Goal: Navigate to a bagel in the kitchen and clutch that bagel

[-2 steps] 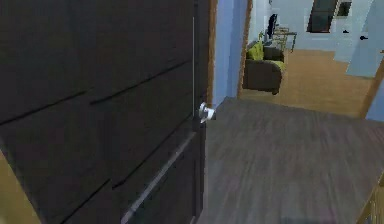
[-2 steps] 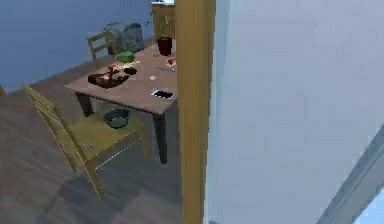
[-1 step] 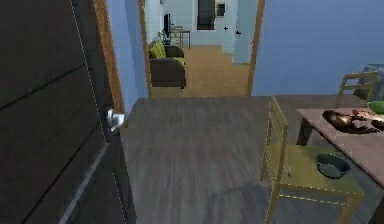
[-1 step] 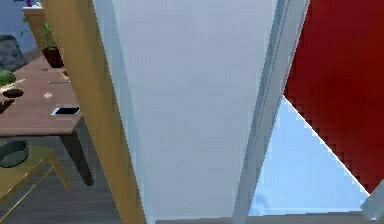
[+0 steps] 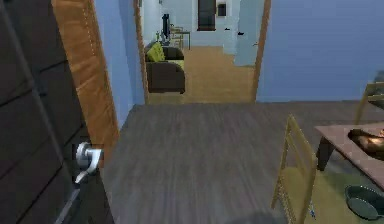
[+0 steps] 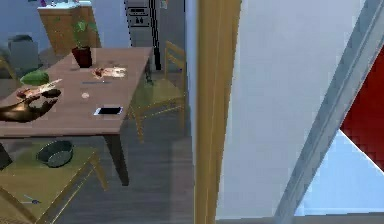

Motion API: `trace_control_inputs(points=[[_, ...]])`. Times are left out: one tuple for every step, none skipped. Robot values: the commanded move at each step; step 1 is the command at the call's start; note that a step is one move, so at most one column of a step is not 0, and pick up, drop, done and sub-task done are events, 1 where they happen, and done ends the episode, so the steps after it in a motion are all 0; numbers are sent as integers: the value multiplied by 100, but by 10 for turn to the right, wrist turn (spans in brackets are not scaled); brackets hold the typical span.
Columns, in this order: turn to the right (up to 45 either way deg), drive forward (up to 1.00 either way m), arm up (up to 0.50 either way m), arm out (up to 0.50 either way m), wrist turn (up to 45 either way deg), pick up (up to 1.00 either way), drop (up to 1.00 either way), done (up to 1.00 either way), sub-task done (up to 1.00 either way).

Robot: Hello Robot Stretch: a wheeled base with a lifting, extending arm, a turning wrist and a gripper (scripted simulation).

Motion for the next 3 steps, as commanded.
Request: trace_control_inputs(points=[[0,90,0,0,0,0,0,0,0],[360,0,0,0,0,0,0,0,0],[0,100,0,0,0,0,0,0,0]])
